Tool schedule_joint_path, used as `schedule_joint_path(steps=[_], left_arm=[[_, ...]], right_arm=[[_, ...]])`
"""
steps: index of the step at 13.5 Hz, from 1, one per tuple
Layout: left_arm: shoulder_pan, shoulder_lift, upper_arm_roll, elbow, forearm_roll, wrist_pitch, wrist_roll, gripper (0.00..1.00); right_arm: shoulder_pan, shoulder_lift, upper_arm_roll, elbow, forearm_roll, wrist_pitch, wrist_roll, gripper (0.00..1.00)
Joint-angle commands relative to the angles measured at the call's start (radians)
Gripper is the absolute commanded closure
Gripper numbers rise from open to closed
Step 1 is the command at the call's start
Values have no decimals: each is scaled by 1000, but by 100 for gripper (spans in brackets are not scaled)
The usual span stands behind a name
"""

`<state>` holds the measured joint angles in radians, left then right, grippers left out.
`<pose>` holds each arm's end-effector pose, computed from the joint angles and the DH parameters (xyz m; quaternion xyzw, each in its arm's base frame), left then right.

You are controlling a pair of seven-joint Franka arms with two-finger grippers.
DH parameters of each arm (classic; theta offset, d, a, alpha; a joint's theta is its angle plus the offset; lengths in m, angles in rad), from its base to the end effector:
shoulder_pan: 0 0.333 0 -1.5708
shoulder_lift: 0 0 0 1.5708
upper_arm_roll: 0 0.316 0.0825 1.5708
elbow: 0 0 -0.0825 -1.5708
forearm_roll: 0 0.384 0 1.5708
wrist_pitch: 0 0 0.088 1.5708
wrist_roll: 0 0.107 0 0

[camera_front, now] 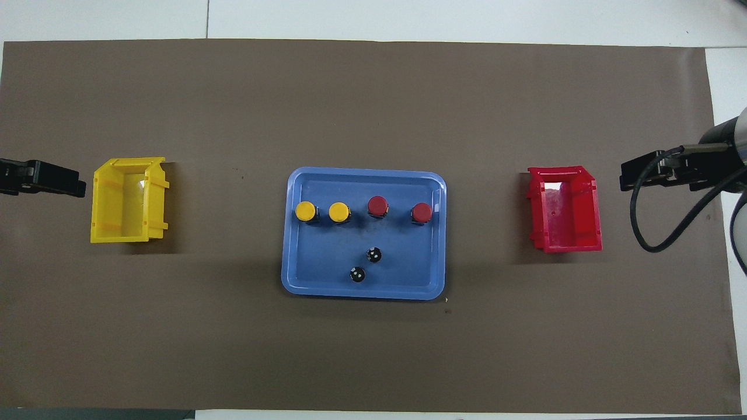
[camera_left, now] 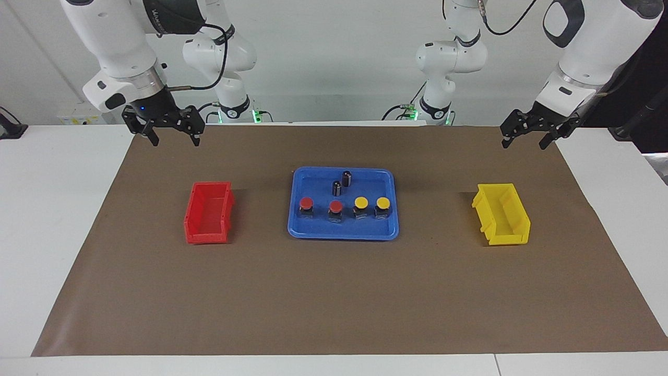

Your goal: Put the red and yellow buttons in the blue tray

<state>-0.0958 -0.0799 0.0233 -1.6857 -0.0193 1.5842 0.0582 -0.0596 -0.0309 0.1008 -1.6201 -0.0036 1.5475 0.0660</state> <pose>0.5278 -0.0399 0.6147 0.9978 -0.0651 -0.0109 0.0105 0.5412 0.0228 0.6162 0.9997 -0.0125 -0.0207 0.0045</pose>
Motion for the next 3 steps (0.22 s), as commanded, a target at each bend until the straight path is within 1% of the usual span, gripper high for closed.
schedule_joint_path(steps=[1, 3], left_arm=[[14, -24, -9, -5, 12, -33, 29, 0], [25, -44, -9, -6, 12, -33, 29, 0]], right_arm=[[-14, -14, 3, -9, 13, 5, -28, 0], [-16, -14, 3, -10, 14, 5, -28, 0]])
